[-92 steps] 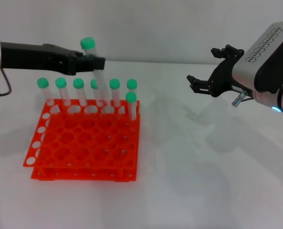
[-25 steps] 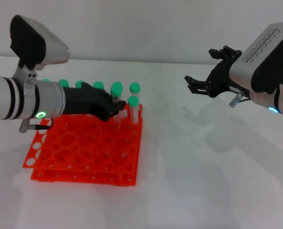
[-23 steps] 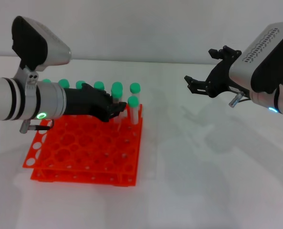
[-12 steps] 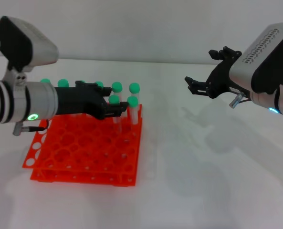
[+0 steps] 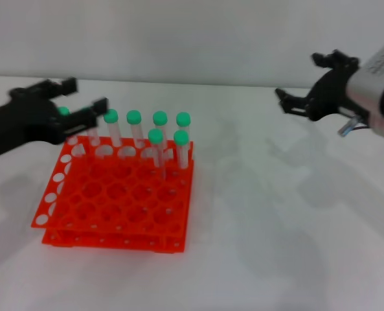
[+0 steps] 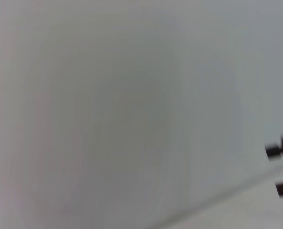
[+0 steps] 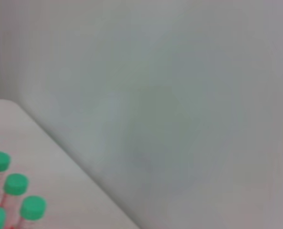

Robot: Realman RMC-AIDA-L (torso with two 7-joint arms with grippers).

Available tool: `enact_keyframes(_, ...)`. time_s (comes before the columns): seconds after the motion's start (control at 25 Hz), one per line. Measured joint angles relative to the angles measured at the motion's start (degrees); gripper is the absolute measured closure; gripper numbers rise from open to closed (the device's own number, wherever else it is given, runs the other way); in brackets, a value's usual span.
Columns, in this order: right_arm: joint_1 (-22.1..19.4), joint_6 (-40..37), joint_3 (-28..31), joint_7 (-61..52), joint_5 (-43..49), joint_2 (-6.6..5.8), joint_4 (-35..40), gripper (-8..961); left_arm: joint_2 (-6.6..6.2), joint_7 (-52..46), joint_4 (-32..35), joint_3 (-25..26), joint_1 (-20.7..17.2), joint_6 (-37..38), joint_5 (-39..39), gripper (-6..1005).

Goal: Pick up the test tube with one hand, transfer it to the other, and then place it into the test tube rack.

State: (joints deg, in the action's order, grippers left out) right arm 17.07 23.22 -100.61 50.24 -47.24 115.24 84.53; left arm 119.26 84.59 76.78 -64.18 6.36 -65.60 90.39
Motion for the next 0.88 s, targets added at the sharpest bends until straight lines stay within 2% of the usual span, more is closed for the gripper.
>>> enact_keyframes(0.12,-2.0,-0.9,1.3,0.0,-0.2,-0.16,1.6,84,-0.02,11.3,-5.7,2.7,-3.0,-2.8,12.1,271)
enact_keyframes(0.16,-2.9,-1.6,1.8,0.0,-0.3,-0.25,2.1,84,-0.02,17.7,-10.2,4.3,-3.7,-5.0,18.3,272)
enact_keyframes(0.36,-6.8,-6.5,2.4,-0.1,-0.5,-0.45,2.9,84,-0.28,30.3,-24.7,10.2,-3.1,-11.6,28.9,277)
enact_keyframes(0.64,-10.5,-15.3,2.2,0.9,-3.7,-0.63,1.4,84,-0.32,39.8,-37.4,18.9,-0.7,-17.2,30.4,277)
enact_keyframes(0.88,-10.1,-19.0,4.4,1.1,-9.7,-0.66,-2.2,85,-0.53,44.5,-44.0,20.5,2.4,-16.9,30.7,277)
